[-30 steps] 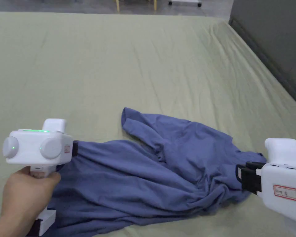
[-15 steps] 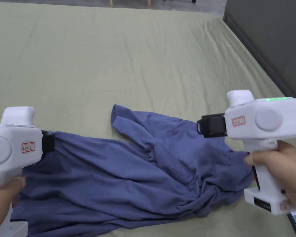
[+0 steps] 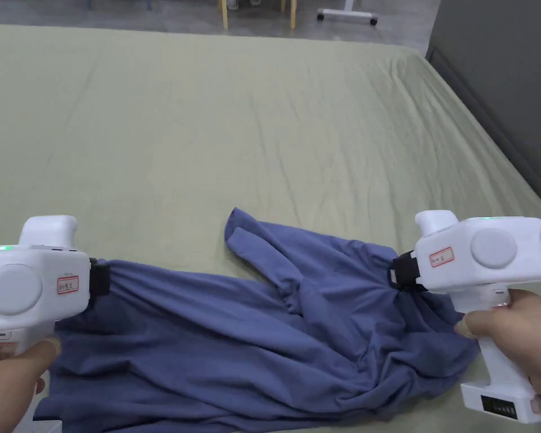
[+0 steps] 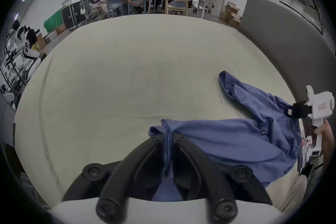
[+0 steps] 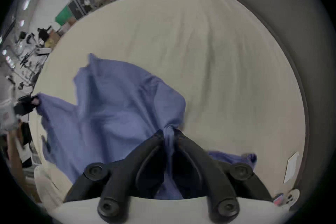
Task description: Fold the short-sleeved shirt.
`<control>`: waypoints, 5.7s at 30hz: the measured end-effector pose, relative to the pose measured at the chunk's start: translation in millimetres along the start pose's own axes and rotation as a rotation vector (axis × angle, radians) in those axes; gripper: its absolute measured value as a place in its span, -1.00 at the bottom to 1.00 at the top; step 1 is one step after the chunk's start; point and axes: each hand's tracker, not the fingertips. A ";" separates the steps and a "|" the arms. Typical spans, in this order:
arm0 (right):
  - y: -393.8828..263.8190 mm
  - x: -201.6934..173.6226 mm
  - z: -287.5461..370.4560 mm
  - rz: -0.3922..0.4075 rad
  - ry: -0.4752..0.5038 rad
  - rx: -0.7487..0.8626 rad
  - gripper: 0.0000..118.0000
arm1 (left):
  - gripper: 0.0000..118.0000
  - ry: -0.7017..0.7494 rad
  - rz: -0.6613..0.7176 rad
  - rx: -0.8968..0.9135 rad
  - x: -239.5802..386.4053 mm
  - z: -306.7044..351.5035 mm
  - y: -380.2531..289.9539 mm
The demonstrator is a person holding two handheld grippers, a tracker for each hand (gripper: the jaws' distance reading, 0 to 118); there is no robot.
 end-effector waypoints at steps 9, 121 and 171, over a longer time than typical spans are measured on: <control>66.3 -33.9 177.9 0.277 -0.279 0.319 -0.86 | -0.88 0.025 0.044 0.197 -17.9 110.0 80.4; -125.7 0.4 180.2 -0.156 -0.173 0.260 0.98 | 1.00 -0.017 0.232 0.178 -78.1 158.7 -109.8; -176.3 29.9 76.0 -0.480 0.037 0.137 -0.83 | -0.79 -0.015 0.295 -0.105 -61.9 83.5 -101.9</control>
